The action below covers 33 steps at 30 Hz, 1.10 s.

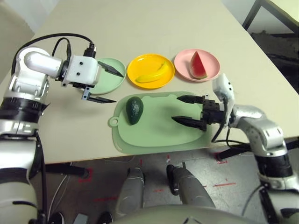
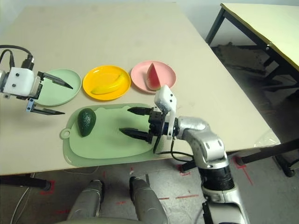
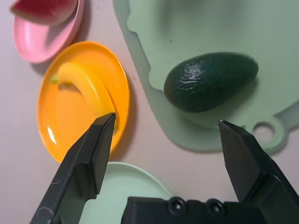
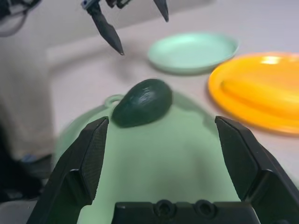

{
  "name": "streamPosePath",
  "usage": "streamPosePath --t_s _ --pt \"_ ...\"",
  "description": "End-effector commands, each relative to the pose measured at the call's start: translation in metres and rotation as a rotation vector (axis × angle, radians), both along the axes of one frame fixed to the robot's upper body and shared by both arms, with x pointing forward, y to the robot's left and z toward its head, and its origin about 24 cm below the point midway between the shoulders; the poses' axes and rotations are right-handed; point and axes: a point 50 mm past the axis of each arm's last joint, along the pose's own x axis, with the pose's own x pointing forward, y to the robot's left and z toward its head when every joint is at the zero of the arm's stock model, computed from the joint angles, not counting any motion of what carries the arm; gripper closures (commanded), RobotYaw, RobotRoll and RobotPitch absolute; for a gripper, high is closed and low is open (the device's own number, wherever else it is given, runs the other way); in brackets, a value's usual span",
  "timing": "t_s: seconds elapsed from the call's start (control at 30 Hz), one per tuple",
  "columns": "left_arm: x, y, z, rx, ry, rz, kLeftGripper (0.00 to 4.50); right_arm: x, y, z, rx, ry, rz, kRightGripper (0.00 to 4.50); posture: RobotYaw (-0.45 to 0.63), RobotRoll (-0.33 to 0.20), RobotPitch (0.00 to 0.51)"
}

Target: Place the fruits into color-matched plates.

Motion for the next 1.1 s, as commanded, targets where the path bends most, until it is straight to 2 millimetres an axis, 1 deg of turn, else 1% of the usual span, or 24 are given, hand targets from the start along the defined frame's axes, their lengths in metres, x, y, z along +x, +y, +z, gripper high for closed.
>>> streamPosePath --t_s 0.03,0.17,0.27,0.33,0.4,0.5,0.7,0.9,1.03,1.1 --pt "0.005 -0.012 -0.005 0.071 -0.01 -0.083 0.0 -0.008 -0.002 -0.026 -0.02 -0.081 -0.014 0.03 -0.04 0.0 0.213" --pt "0.005 -0.032 -0.016 0.092 0.051 -0.164 0.0 -0.022 -0.009 -0.046 -0.008 -0.113 0.004 0.03 -0.06 0.0 0.21" --pt "0.002 -0.048 -0.017 0.057 0.128 -0.205 0.0 -0.029 -0.018 -0.053 0.027 -0.124 -0.017 0.03 -0.08 0.0 0.208" --pt "0.001 -0.052 -0.017 0.091 0.144 -0.223 0.0 -0.033 -0.023 -0.057 0.018 -0.138 -0.031 0.03 -0.1 0.0 0.204" --pt "0.001 -0.054 -0.017 0.127 0.145 -0.238 0.0 -0.038 -0.026 -0.061 -0.026 -0.139 -0.028 0.03 -0.11 0.0 0.202" --pt "0.0 -0.056 -0.018 0.17 0.156 -0.264 0.0 -0.043 -0.026 -0.062 -0.099 -0.175 0.002 0.03 -0.12 0.0 0.197" --pt "-0.008 -0.06 -0.025 0.288 0.183 -0.349 0.0 -0.042 -0.025 -0.059 -0.102 -0.196 -0.018 0.03 -0.14 0.0 0.193" --pt "-0.011 -0.063 -0.033 0.408 0.165 -0.443 0.0 -0.041 -0.025 -0.059 -0.102 -0.199 -0.033 0.03 -0.16 0.0 0.187" --pt "-0.008 -0.063 -0.035 0.482 0.119 -0.488 0.0 -0.042 -0.023 -0.059 -0.102 -0.196 -0.035 0.03 -0.16 0.0 0.185" --pt "0.0 -0.062 -0.032 0.533 0.051 -0.493 0.0 -0.043 -0.022 -0.06 -0.121 -0.198 -0.02 0.03 -0.17 0.0 0.184"
